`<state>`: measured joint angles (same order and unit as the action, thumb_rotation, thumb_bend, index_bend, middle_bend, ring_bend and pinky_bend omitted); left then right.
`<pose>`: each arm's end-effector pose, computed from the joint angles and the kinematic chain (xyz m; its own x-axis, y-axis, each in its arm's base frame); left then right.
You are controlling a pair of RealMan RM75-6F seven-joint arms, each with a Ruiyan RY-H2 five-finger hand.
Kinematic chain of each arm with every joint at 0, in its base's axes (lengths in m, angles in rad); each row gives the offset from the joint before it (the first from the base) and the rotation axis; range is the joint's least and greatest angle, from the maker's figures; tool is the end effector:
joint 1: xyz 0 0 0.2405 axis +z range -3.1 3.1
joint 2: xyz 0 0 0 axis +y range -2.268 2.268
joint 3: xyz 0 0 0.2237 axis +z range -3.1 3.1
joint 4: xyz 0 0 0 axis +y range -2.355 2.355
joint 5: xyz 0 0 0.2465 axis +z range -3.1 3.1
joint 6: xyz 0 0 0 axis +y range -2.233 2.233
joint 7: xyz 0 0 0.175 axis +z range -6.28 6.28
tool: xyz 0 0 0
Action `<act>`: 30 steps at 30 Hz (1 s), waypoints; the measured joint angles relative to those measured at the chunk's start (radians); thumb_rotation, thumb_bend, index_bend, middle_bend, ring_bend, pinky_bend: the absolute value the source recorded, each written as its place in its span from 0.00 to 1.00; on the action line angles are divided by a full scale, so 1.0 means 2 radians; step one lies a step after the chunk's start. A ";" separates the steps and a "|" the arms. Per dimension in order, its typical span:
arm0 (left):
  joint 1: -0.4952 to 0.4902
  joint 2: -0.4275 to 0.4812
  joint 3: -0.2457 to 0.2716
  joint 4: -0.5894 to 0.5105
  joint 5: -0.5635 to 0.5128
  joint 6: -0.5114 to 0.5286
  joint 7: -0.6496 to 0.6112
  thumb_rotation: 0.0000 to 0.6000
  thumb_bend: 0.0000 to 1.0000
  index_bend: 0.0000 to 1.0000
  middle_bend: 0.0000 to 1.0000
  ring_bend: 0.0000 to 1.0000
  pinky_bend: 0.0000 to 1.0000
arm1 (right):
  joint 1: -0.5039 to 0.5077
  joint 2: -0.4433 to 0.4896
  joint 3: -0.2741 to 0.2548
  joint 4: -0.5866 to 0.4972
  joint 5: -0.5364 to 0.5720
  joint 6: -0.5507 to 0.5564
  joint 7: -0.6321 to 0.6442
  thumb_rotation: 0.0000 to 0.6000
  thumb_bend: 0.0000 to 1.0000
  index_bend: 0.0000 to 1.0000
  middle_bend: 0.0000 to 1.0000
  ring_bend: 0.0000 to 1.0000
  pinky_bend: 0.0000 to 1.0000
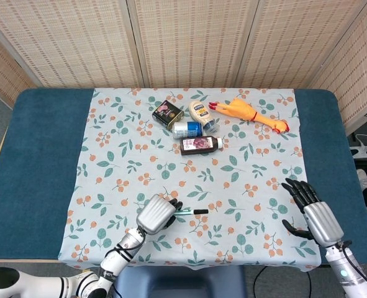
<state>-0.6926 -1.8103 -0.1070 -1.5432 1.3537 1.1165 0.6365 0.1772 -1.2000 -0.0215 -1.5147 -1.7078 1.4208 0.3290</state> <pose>-0.0243 0.2632 -0.1180 0.5058 0.0926 0.8576 0.7068 -0.6144 -0.3505 -0.2673 -0.2160 0.0602 0.1465 -0.1817 0.9724 -0.9634 -0.2494 0.0985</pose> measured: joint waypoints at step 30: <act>-0.001 0.103 -0.044 -0.169 -0.082 0.002 -0.025 1.00 0.40 0.73 0.85 0.95 1.00 | 0.175 -0.177 -0.003 0.203 -0.008 -0.104 0.640 1.00 0.20 0.46 0.00 0.00 0.00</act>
<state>-0.6945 -1.6041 -0.1953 -1.8805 1.1899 1.1207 0.5874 0.5274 -1.5540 -0.0284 -1.1087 -1.7240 1.2132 1.6092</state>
